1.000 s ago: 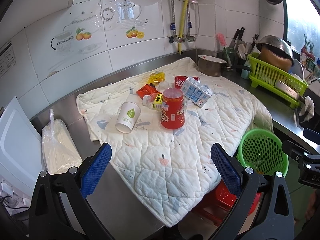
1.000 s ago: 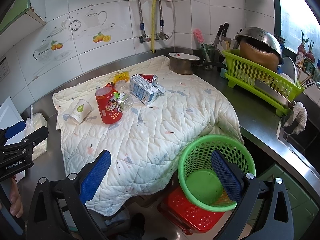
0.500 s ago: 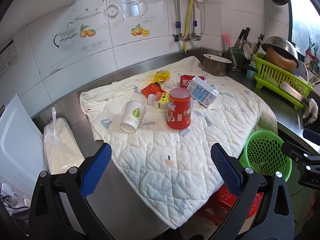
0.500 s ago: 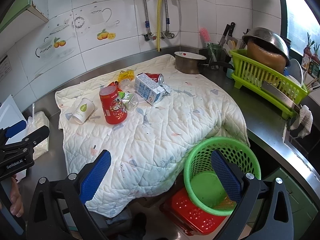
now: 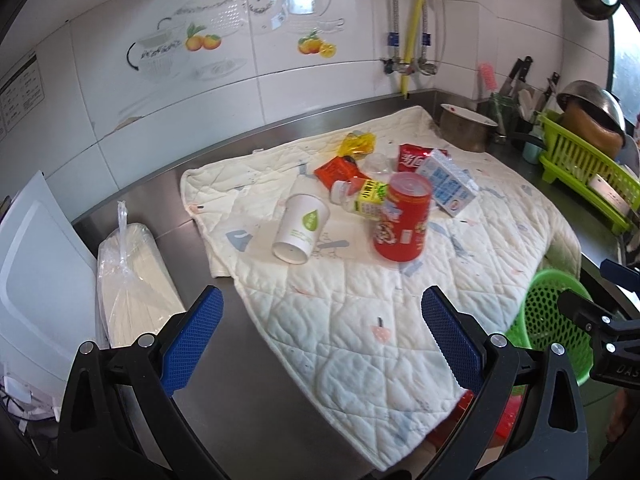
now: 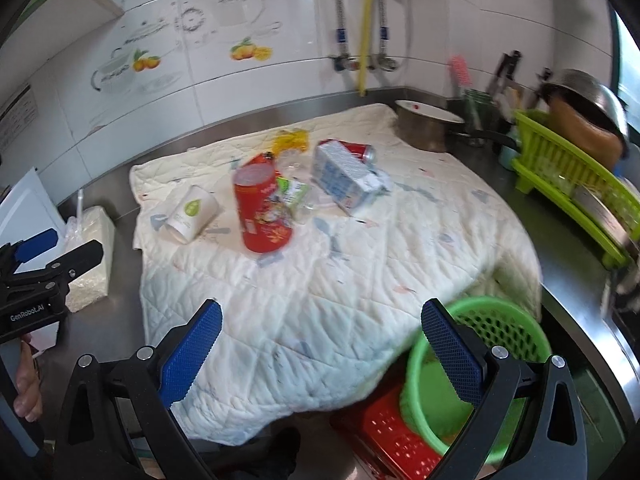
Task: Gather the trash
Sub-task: 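Grasp the white paper cup with the left gripper while the right grasps the red canister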
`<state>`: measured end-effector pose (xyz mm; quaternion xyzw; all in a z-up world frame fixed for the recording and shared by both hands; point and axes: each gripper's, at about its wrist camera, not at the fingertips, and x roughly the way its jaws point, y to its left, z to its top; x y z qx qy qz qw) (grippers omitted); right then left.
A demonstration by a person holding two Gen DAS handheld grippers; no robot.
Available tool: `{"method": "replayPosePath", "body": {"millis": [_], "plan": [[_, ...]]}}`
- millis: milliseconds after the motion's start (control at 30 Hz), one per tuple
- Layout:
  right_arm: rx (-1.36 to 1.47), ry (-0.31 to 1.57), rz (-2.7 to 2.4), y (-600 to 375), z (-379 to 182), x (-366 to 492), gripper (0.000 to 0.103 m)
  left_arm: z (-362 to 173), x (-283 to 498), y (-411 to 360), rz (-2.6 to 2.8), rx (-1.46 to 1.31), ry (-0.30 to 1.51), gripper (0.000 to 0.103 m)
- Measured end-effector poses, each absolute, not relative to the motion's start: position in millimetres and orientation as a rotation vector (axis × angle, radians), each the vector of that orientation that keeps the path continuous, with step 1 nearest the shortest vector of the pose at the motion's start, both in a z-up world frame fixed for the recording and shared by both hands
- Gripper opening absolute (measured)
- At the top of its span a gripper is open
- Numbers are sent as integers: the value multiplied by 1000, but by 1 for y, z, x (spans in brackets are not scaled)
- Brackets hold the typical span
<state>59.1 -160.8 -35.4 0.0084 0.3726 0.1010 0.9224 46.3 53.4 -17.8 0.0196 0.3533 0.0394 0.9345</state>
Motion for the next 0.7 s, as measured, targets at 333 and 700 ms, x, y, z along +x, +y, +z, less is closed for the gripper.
{"method": "replayPosePath", "body": {"millis": [333,700], "plan": [[-26,753,325,-115,-45,121,97,-28,75,90,130,26,756,98],[-84,775,354,-69,-70,194,96,-47,121,127,132,-9,794,97]]}}
